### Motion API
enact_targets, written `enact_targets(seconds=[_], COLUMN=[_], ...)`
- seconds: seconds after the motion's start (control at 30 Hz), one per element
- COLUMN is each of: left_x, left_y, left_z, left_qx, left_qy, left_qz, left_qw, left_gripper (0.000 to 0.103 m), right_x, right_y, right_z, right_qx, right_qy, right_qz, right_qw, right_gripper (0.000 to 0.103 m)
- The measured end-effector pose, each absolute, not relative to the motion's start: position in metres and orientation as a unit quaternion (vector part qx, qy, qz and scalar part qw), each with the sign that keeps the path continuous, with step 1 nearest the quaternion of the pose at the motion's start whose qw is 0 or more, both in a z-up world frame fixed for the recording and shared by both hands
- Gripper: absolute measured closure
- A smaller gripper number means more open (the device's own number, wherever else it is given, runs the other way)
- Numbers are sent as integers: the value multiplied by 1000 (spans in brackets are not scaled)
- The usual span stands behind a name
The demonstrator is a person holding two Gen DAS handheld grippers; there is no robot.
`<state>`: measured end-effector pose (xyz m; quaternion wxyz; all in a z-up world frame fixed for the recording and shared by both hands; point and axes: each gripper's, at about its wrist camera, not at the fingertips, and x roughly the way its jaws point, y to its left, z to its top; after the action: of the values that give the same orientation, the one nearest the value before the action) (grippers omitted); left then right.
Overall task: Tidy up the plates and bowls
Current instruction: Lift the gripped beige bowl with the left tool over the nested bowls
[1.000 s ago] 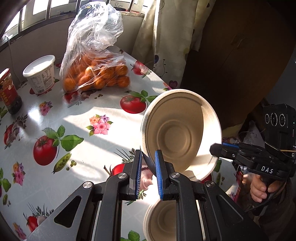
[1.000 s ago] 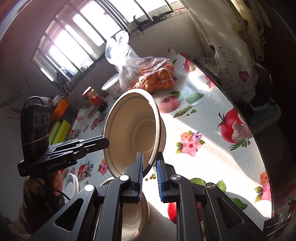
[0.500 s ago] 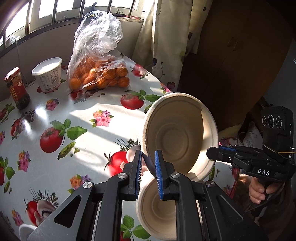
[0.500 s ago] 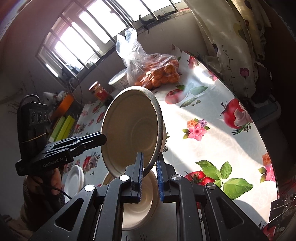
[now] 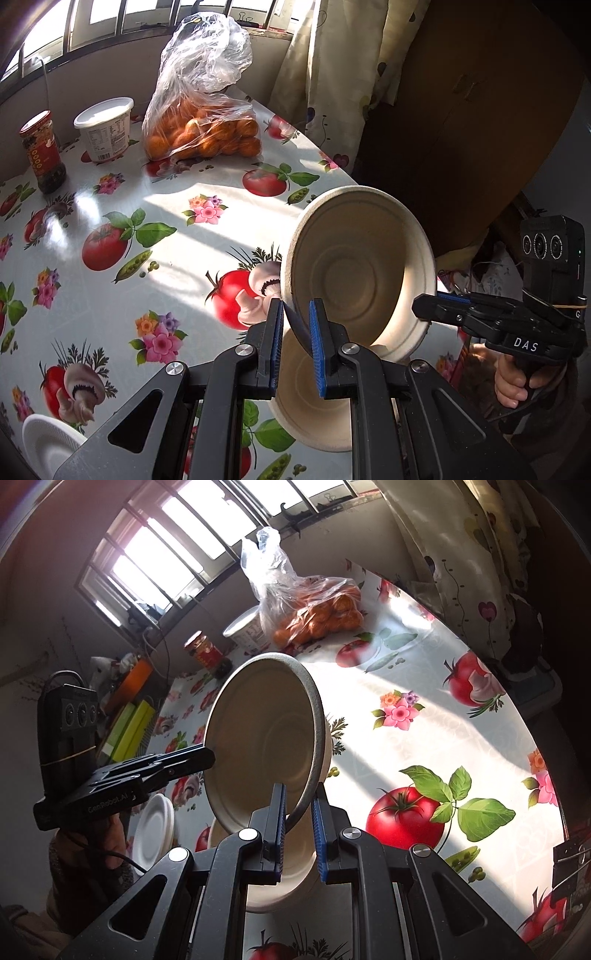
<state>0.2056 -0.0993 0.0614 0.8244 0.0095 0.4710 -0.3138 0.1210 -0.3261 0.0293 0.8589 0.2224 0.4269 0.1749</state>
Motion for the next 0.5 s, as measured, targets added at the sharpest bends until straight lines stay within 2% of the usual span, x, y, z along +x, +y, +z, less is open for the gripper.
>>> enact_targets(seconds=[0.5], left_x=[187], left_y=[-87], left_z=[51], left_qx=[-5], left_qy=[482], left_qz=[-310], left_qw=[820], left_gripper=[88], right_x=[104], right_y=[-317], right_z=[24], right_qx=[225], right_qy=[436], right_qz=[178], right_qw=[853], right_gripper=[89])
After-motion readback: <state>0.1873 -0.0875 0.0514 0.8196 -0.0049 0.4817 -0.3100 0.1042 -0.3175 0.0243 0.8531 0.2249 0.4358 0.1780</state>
